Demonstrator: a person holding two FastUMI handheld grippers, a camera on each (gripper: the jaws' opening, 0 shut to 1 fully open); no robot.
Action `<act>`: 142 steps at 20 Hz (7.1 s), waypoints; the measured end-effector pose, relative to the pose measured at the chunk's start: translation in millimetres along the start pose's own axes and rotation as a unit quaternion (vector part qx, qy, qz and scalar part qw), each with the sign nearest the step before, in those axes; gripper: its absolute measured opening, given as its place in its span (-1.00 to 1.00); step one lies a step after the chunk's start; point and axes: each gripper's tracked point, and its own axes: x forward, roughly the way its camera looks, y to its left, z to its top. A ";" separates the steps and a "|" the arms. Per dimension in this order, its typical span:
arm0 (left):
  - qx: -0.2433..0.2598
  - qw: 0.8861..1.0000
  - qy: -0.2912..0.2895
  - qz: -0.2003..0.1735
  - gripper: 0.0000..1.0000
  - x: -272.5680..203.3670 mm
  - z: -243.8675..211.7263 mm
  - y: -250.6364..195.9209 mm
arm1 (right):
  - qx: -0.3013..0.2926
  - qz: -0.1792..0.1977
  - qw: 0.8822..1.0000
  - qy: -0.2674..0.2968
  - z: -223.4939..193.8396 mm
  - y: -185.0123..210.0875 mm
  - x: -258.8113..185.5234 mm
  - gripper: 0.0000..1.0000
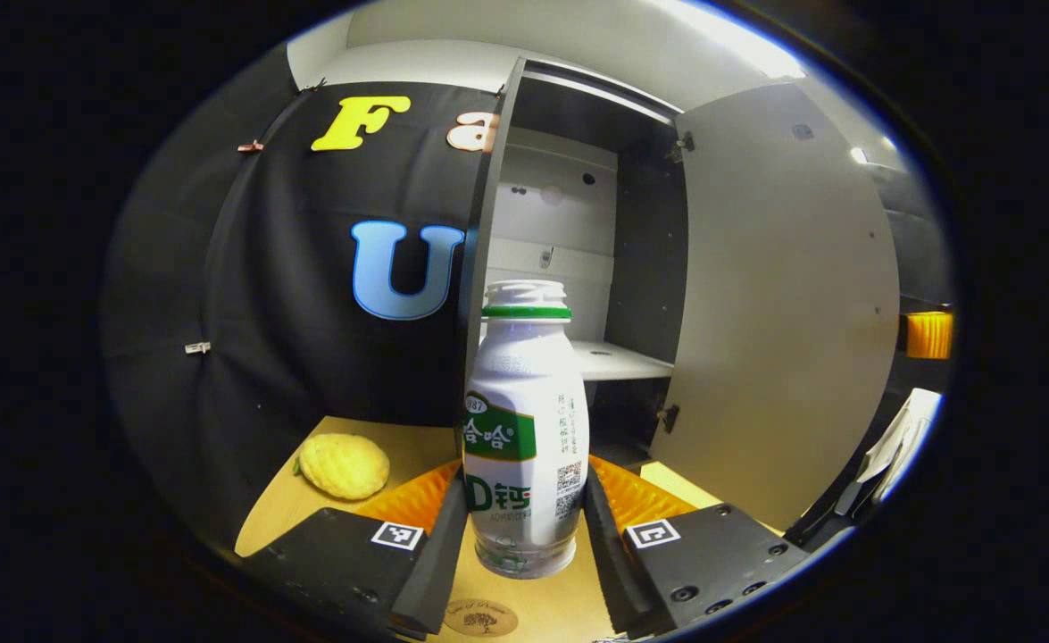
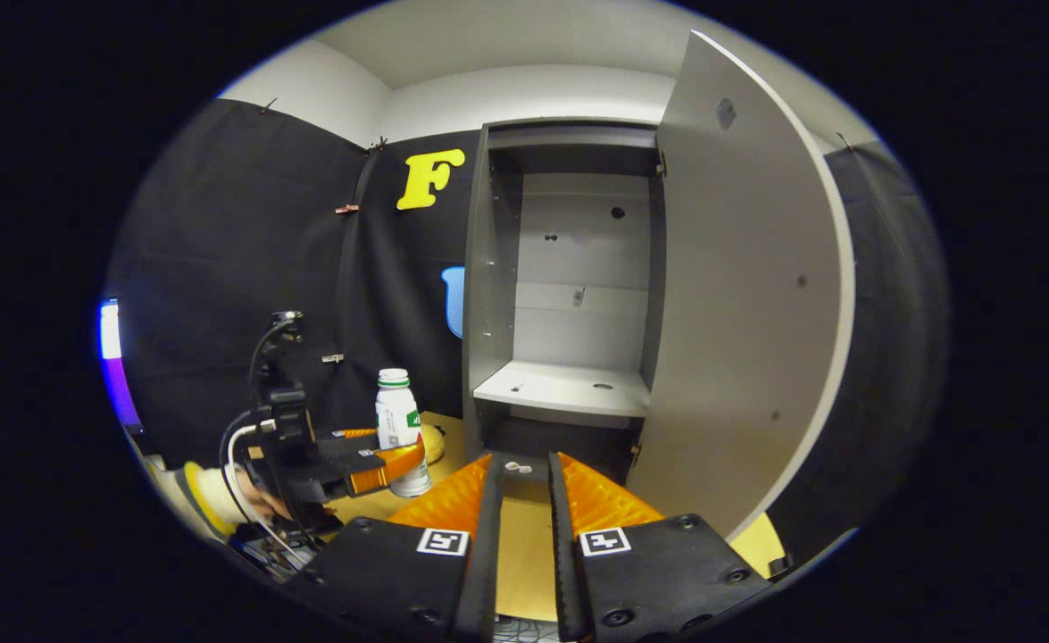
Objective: Open the cabinet door with the right hand, grasp the bottle in the cabinet with the left hand and place it on the coaster, then close the cabinet door with the right hand.
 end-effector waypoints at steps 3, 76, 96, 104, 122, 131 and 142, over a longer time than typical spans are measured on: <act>0.014 1.000 0.003 0.000 0.36 -12.9 -34.1 8.3 | 0.047 -0.001 0.999 0.007 -22.3 16.8 17.4 0.40; 0.010 0.995 -0.065 -0.073 0.91 -18.3 105.0 -160.8 | -0.051 -0.110 0.984 -0.128 88.1 -239.9 -46.8 0.90; 0.050 0.996 -0.056 -0.049 0.92 -33.7 110.6 -14.4 | -0.015 -0.033 0.993 -0.111 76.8 -44.2 50.1 0.85; 0.049 0.997 -0.064 0.000 0.91 -42.6 112.1 18.1 | -0.068 -0.032 0.991 -0.114 80.8 -18.5 73.3 0.95; 0.002 0.989 -0.077 0.126 0.91 -83.4 109.3 18.7 | -0.042 0.051 0.992 -0.105 89.7 -21.4 107.0 0.96; 0.018 0.983 -0.066 0.168 0.92 -102.3 107.2 63.6 | -0.063 0.072 0.989 -0.114 93.6 11.3 123.6 0.95; 0.019 0.984 -0.069 0.162 0.92 -97.6 107.1 74.0 | -0.082 0.069 0.988 -0.108 87.9 15.8 127.4 0.95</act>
